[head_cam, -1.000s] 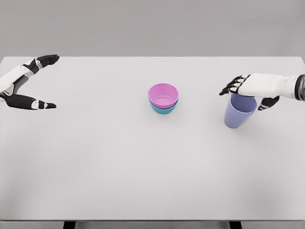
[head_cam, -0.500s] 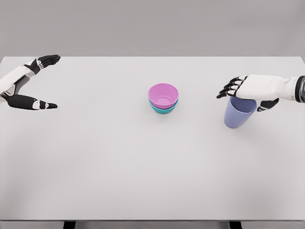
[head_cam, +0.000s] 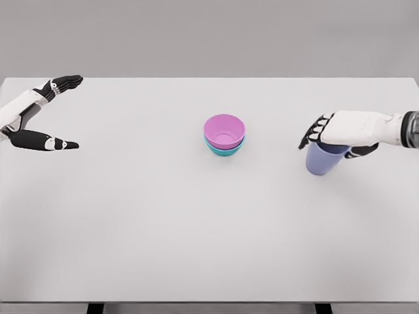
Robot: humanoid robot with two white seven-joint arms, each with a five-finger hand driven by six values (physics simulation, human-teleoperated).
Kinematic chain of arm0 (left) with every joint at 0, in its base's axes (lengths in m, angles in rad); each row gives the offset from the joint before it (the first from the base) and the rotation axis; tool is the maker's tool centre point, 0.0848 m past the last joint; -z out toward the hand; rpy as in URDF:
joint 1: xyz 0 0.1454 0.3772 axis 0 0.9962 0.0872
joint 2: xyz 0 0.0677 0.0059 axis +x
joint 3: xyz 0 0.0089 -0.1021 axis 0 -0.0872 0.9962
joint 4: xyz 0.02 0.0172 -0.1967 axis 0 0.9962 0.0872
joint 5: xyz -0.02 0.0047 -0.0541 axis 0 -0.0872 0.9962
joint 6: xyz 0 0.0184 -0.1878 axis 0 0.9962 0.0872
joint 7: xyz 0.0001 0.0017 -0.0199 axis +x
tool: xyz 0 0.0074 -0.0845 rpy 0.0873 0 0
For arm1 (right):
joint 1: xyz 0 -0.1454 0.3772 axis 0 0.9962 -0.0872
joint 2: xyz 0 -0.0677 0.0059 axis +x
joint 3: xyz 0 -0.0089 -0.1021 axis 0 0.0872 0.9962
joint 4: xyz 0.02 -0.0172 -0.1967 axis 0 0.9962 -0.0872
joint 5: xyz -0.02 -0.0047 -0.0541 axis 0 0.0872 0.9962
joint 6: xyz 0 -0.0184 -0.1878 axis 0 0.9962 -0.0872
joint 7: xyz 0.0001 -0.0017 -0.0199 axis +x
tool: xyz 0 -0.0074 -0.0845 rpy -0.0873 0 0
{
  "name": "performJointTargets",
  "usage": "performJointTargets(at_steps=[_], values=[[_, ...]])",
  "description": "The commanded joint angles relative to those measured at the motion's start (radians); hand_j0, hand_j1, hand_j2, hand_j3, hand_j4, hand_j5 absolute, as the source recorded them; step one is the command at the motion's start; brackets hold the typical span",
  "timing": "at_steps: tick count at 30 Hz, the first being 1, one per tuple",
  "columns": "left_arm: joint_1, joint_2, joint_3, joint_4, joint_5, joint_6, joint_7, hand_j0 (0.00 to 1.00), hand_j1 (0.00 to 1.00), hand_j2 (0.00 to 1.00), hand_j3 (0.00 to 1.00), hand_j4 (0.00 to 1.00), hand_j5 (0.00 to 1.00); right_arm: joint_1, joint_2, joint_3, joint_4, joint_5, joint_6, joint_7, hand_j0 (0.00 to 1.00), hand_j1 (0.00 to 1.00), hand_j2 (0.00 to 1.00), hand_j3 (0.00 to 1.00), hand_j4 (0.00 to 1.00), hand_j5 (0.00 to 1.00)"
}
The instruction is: Stacking bowl and cup with both arms
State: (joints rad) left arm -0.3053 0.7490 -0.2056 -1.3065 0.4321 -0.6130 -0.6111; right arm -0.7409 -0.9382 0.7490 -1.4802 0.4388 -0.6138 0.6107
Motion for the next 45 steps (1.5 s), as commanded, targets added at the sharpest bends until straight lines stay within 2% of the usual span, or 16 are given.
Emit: performJointTargets(at_steps=[1,9,12,14,20,31,45], values=[[0.0,0.001,0.0,0.0,0.008,0.002,0.0,1.0,1.0,1.0,1.0,1.0,1.0,0.0,0.003,0.001,0.0,-0.011,0.003,0.0,0.61,0.61,0.61,0.61,0.61,0.61],[0.0,0.001,0.0,0.0,0.008,0.002,0.0,1.0,1.0,1.0,1.0,1.0,1.0,-0.009,0.01,-0.013,0.015,-0.012,0.003,0.0,0.62,0.62,0.62,0.62,0.62,0.62],[0.0,0.001,0.0,0.0,0.008,0.002,0.0,1.0,1.0,1.0,1.0,1.0,1.0,-0.009,0.012,-0.08,0.014,-0.012,0.003,0.0,0.62,0.62,0.62,0.62,0.62,0.62],[0.0,0.001,0.0,0.0,0.008,0.002,0.0,1.0,1.0,1.0,1.0,1.0,1.0,-0.009,0.041,-0.122,0.024,-0.026,0.003,0.0,0.63,0.63,0.63,0.63,0.63,0.63],[0.0,0.0,0.0,0.0,0.008,0.002,0.0,1.0,1.0,1.0,1.0,1.0,1.0,-0.017,0.105,-0.152,0.061,-0.025,0.003,0.0,0.63,0.63,0.63,0.63,0.63,0.63],[-0.002,-0.002,0.0,0.0,0.008,0.002,0.0,1.0,1.0,1.0,1.0,1.0,1.0,-0.072,0.225,-0.152,0.07,-0.012,0.003,0.0,0.63,0.63,0.63,0.63,0.63,0.63],[-0.002,-0.002,0.0,0.0,0.01,0.002,0.0,1.0,1.0,1.0,1.0,1.0,1.0,-0.124,0.329,-0.152,0.066,-0.012,0.003,0.0,0.62,0.62,0.62,0.62,0.62,0.62]])
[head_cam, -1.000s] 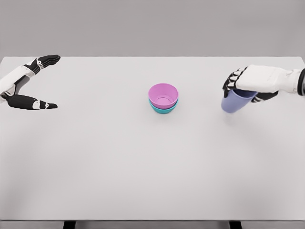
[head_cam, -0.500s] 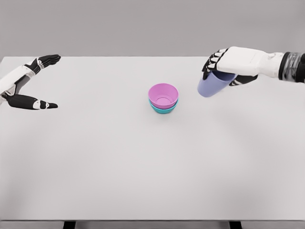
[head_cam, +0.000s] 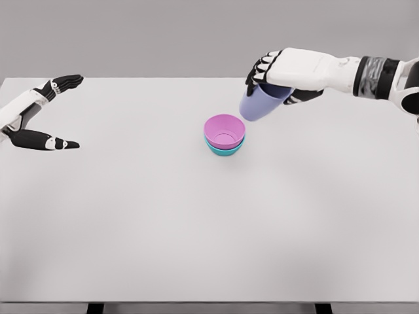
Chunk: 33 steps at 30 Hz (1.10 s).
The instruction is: Stacking bowl and cup with both arms
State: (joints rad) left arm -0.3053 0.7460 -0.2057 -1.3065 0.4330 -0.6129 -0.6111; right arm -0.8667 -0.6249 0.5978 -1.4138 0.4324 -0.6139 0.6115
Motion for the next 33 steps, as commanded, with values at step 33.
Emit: performJointTargets(at_steps=[33], values=[[-0.002,-0.005,0.0,-0.002,0.009,0.002,0.0,1.0,1.0,1.0,1.0,1.0,1.0,-0.025,0.119,0.085,0.05,0.04,0.003,-0.001,0.62,0.62,0.62,0.62,0.62,0.62]])
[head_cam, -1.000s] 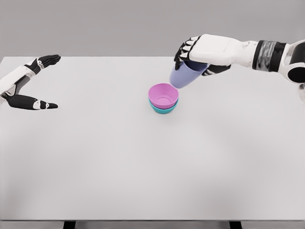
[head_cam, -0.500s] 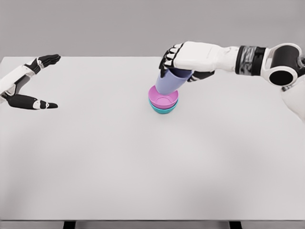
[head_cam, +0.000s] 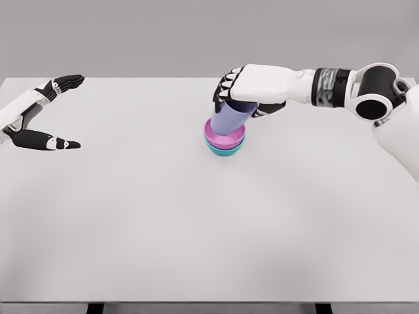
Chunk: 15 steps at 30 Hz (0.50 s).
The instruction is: Stacking bowl and cup with both arms
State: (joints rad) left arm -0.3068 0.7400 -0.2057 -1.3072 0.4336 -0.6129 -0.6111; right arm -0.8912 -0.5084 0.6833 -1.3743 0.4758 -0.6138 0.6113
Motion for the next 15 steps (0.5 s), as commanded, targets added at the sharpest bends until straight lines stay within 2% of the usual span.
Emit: performJointTargets(at_steps=[1,11,15], values=[[0.0,0.001,0.0,-0.001,0.008,0.002,0.0,1.0,1.0,1.0,1.0,1.0,1.0,0.0,0.002,-0.001,0.011,-0.003,0.003,0.0,0.62,0.62,0.62,0.62,0.62,0.62],[0.0,0.001,0.0,-0.001,0.008,0.002,0.0,1.0,1.0,1.0,1.0,1.0,1.0,0.0,0.013,0.024,0.021,-0.002,0.003,0.0,0.62,0.62,0.62,0.62,0.62,0.62],[0.0,0.001,0.0,-0.001,0.008,0.002,0.0,1.0,1.0,1.0,1.0,1.0,1.0,-0.006,0.024,0.036,0.052,0.0,0.003,0.0,0.62,0.62,0.62,0.62,0.62,0.62]])
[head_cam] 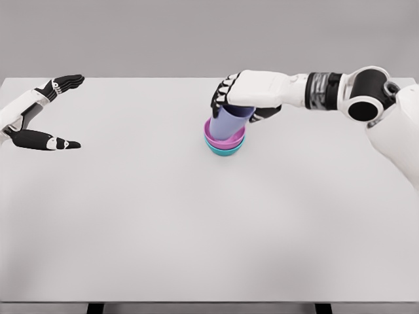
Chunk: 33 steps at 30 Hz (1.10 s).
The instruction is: Stacking bowl and cup with both arms
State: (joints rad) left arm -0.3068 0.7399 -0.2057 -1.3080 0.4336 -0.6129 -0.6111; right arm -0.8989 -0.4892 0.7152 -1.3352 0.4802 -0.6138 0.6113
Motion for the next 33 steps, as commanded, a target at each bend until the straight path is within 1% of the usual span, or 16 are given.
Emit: performJointTargets(at_steps=[1,20,22,23,24,25,27,33], values=[[0.0,0.001,0.0,0.0,0.008,0.002,0.0,1.0,1.0,1.0,1.0,1.0,1.0,0.0,0.004,0.004,0.013,-0.005,0.003,0.0,0.62,0.62,0.62,0.62,0.62,0.62],[0.0,0.001,0.0,0.0,0.008,0.002,0.0,1.0,1.0,1.0,1.0,1.0,1.0,-0.002,0.012,0.004,0.036,0.017,0.003,0.0,0.62,0.62,0.62,0.62,0.62,0.62],[0.0,0.0,0.0,0.0,0.008,0.002,0.0,1.0,1.0,1.0,1.0,1.0,1.0,-0.002,0.012,0.004,0.033,0.017,0.003,0.0,0.64,0.64,0.64,0.64,0.64,0.64],[0.0,0.001,0.0,0.0,0.008,0.002,0.0,1.0,1.0,1.0,1.0,1.0,1.0,-0.002,0.012,0.004,0.031,0.018,0.003,0.0,0.67,0.67,0.67,0.67,0.67,0.67],[0.0,0.001,0.0,0.0,0.008,0.002,0.0,1.0,1.0,1.0,1.0,1.0,1.0,-0.002,0.011,0.006,0.03,0.018,0.003,0.0,0.79,0.79,0.79,0.79,0.79,0.79],[0.0,0.001,0.0,0.0,0.008,0.002,0.0,1.0,1.0,1.0,1.0,1.0,1.0,-0.003,0.009,0.007,0.028,0.023,0.003,0.0,0.87,0.87,0.87,0.87,0.87,0.87],[0.0,0.001,0.0,0.0,0.008,0.002,0.0,1.0,1.0,1.0,1.0,1.0,1.0,-0.003,0.009,0.007,0.025,0.029,0.003,0.0,0.98,0.98,0.98,0.98,0.98,0.98],[0.0,0.001,0.0,0.0,0.008,0.002,0.0,1.0,1.0,1.0,1.0,1.0,1.0,-0.003,0.008,0.006,0.008,0.029,0.003,0.0,0.98,0.98,0.98,0.98,0.98,0.98]])
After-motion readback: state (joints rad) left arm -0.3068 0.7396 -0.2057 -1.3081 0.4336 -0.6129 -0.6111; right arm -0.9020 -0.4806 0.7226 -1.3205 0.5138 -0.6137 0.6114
